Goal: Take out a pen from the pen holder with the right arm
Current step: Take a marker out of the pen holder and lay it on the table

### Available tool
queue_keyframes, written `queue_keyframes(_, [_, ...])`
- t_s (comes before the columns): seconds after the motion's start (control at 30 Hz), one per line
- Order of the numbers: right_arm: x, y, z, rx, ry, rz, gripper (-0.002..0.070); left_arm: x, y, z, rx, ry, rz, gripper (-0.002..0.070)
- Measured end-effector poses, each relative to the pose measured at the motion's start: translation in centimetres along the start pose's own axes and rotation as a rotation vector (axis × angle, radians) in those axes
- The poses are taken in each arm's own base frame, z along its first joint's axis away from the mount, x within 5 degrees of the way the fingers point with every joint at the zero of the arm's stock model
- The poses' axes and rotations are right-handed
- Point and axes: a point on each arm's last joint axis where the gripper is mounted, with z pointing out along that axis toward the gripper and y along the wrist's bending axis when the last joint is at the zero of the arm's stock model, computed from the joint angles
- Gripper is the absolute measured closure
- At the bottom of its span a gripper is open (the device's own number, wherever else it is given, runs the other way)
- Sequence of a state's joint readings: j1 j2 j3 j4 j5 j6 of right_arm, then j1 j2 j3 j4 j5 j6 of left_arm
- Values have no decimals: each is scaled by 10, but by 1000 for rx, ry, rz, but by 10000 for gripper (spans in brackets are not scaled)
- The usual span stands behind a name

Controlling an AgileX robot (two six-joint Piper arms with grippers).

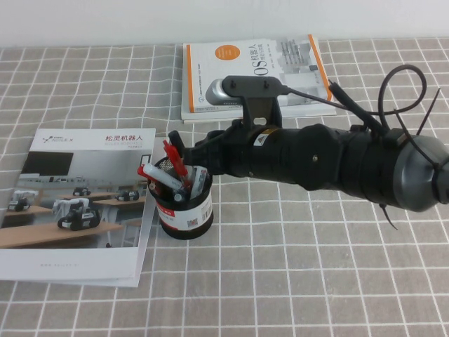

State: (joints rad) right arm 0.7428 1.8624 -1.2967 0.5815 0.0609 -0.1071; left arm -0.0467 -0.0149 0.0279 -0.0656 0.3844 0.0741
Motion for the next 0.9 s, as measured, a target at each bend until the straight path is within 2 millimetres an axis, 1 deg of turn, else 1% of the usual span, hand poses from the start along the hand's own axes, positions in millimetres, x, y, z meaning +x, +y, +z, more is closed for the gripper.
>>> queue_keyframes(0.1, [-1,4,0,-11,4,-32,564,0,0,0,0,0,0,678])
queue_keyframes(0.33, [-8,21,-3,-58,22,-118,566,0,0,0,0,0,0,678])
queue_keyframes(0.6, [-17,31,-10,-88,69,-201,566,0,0,0,0,0,0,678])
queue_keyframes(0.7, [-24,35,-20,-95,61,-245,566,0,0,0,0,0,0,678])
queue_keyframes(0.9, [-47,48,-53,-119,15,-314,566,0,0,0,0,0,0,678])
